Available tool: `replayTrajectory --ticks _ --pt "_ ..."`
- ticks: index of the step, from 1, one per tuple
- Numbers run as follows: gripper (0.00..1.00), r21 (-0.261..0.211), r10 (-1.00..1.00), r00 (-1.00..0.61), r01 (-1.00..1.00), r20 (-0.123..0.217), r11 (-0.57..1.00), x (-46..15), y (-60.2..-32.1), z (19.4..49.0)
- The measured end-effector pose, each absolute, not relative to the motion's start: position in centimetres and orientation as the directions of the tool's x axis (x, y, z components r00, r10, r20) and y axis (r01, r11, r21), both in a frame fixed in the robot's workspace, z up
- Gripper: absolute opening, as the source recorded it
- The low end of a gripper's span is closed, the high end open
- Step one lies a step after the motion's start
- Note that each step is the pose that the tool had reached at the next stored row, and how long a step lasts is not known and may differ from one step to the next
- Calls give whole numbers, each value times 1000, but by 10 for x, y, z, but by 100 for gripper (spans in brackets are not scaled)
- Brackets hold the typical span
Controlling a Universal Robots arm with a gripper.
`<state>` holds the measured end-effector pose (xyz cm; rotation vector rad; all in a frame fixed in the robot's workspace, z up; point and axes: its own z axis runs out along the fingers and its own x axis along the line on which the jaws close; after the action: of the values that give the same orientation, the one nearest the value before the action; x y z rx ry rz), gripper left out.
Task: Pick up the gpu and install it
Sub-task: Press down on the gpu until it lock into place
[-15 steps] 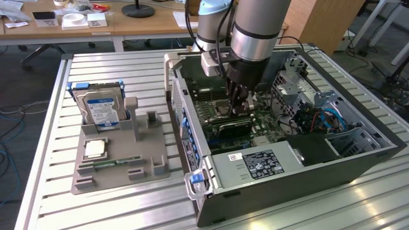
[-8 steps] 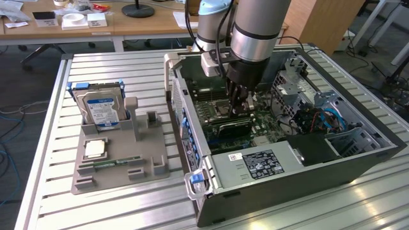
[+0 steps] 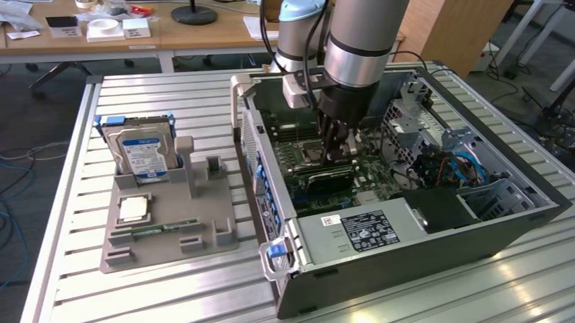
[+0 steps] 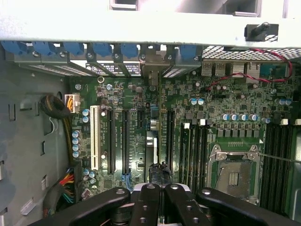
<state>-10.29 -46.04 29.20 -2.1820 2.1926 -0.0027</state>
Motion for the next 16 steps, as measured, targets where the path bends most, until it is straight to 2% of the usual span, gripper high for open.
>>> replayTrajectory --ticks 16 --pt "11 -35 -999 -4 -999 -33 5 -103 -460 281"
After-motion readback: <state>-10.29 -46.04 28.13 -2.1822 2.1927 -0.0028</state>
